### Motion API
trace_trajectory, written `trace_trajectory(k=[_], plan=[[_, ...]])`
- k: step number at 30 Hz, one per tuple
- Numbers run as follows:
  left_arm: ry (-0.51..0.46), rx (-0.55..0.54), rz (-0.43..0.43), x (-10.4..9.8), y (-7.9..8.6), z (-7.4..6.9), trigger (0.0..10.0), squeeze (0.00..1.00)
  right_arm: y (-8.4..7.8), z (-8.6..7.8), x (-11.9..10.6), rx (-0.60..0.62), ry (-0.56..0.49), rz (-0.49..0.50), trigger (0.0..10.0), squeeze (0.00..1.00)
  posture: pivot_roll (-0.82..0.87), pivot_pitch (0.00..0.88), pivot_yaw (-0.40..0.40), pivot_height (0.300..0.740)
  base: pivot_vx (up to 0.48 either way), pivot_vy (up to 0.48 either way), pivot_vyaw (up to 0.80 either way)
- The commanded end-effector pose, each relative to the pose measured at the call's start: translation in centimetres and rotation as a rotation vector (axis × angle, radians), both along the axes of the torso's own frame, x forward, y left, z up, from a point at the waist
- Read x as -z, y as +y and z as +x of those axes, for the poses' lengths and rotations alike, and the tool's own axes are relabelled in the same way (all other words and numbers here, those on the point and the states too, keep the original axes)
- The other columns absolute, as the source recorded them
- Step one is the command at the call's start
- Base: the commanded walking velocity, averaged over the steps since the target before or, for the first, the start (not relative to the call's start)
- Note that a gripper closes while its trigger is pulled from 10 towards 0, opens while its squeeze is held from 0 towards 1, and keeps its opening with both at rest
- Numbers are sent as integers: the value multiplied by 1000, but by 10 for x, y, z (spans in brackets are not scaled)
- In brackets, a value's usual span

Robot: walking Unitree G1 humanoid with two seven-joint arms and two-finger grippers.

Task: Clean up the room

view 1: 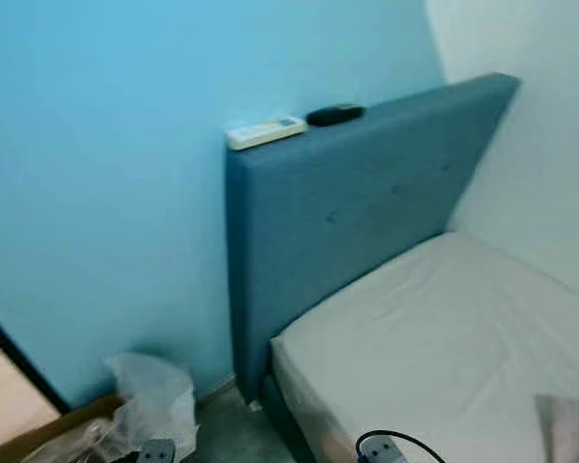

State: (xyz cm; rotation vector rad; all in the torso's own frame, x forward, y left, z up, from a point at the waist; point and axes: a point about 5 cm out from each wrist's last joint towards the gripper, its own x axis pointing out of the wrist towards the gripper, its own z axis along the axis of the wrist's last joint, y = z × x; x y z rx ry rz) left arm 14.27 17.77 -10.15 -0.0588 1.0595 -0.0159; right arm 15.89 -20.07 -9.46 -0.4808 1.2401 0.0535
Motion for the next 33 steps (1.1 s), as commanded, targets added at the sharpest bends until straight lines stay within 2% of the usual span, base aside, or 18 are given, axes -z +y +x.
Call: trace_trajectory(k=[1,4,6,8,9,10,12,13,15,19,20,21,23,24,25,33], plan=[[20,-1,-12,2,-2,-4,10000,0,-6,0,-1,64,-17,-6,10000,0,5,0,-64,740,0,0,-719],[17,-2,-12,1,-1,-3,10000,0,-8,5,-3,89,-42,-7,10000,0,5,0,-63,740,0,0,-719],[7,-5,-15,0,-1,-1,10000,0,-13,18,-10,151,-111,-16,10000,0,3,0,-62,740,0,0,-719],[3,-6,-16,0,-2,0,10000,0,-15,24,-13,175,-138,-19,10000,0,3,0,-62,740,0,0,-719],[-3,-9,-17,0,0,1,10000,0,-32,32,-21,229,-185,-36,10000,0,4,0,-63,740,0,0,-712],[-3,-9,-17,0,0,1,10000,0,-32,32,-21,229,-185,-36,10000,0,4,0,-63,740,0,0,-712],[-8,-13,-16,-1,3,1,10000,0,-58,40,-33,294,-245,-59,10000,0,3,0,-65,740,0,0,-716],[-9,-15,-16,-1,4,1,10000,0,-65,47,-40,319,-279,-60,10000,0,3,0,-69,740,0,0,-719],[-9,-15,-16,-1,4,1,10000,0,-65,47,-40,319,-279,-60,10000,0,3,0,-69,740,0,0,-719],[-10,-17,-15,-1,6,0,10000,0,-68,60,-48,337,-331,-55,10000,0,3,0,-71,740,0,0,-719],[-10,-19,-14,-1,7,0,10000,0,-68,70,-55,342,-372,-46,10000,0,2,0,-73,740,0,0,-712],[-10,-19,-14,-1,7,0,10000,0,-68,70,-55,342,-372,-46,10000,0,2,0,-73,740,0,0,-712],[-9,-20,-13,-1,9,-1,10000,0,-66,85,-65,340,-435,-31,10000,0,3,0,-74,740,0,0,-712],[-9,-20,-13,-1,9,-1,10000,0,-66,85,-65,340,-435,-31,10000,0,3,0,-74,740,0,0,-712],[-9,-22,-14,-1,9,-2,10000,0,-64,94,-71,329,-472,-31,10000,0,3,0,-75,740,0,0,-719],[-13,-30,-24,-1,9,-2,10000,0,-62,108,-82,318,-543,-34,10000,0,4,0,-74,740,0,0,-719]])
